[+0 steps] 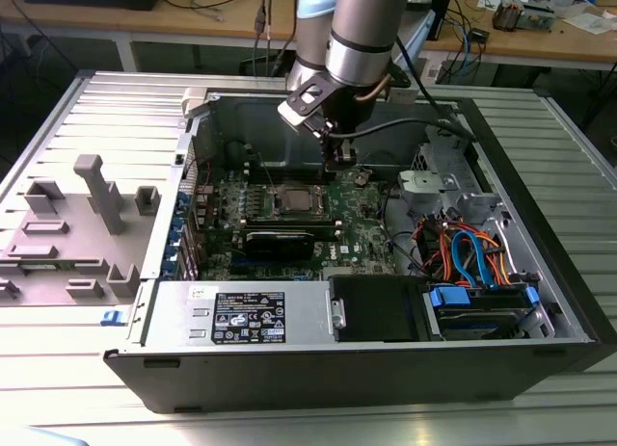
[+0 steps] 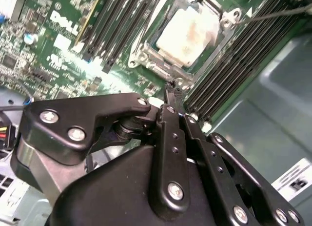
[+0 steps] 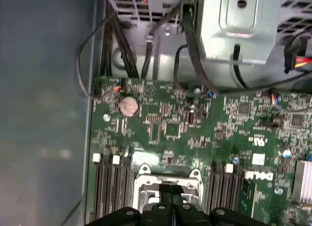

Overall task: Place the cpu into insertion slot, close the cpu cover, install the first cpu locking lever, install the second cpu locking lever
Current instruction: 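Close the cpu cover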

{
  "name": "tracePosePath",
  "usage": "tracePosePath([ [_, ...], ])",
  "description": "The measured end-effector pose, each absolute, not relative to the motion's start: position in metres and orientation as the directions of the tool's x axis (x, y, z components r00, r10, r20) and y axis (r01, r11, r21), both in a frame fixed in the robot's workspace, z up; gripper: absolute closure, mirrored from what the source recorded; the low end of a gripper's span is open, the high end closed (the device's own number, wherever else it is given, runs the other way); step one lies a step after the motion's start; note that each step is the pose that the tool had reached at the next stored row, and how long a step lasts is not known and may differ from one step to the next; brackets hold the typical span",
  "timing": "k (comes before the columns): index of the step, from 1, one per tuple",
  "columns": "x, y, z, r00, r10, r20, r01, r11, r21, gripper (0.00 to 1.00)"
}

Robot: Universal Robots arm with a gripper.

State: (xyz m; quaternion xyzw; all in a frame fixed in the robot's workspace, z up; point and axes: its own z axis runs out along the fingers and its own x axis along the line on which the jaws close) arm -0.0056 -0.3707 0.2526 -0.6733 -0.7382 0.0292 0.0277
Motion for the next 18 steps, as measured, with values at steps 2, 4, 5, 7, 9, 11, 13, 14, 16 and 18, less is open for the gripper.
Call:
tracePosePath([
  [2, -0.011, -0.371, 0.252, -0.092, 0.996, 0.002, 0.993, 0.092, -0.079, 0.89],
  [4, -0.016, -0.371, 0.252, -0.092, 0.996, 0.002, 0.993, 0.092, -0.078, 0.89],
  [5, -0.019, -0.371, 0.251, -0.092, 0.996, 0.002, 0.993, 0.092, -0.078, 0.89],
  [7, -0.027, -0.371, 0.249, -0.092, 0.996, 0.002, 0.993, 0.092, -0.078, 0.89],
  [9, -0.032, -0.371, 0.247, -0.092, 0.996, 0.002, 0.993, 0.092, -0.078, 0.89],
  [11, -0.036, -0.371, 0.245, -0.092, 0.996, 0.003, 0.993, 0.092, -0.078, 0.89],
  [13, -0.040, -0.371, 0.244, -0.092, 0.996, 0.003, 0.993, 0.092, -0.078, 0.89],
  [14, -0.042, -0.371, 0.243, -0.092, 0.996, 0.003, 0.993, 0.092, -0.078, 0.89],
  [16, -0.047, -0.371, 0.241, -0.092, 0.996, 0.004, 0.993, 0.092, -0.078, 0.89],
  [18, -0.053, -0.371, 0.238, -0.092, 0.996, 0.004, 0.993, 0.092, -0.078, 0.89],
])
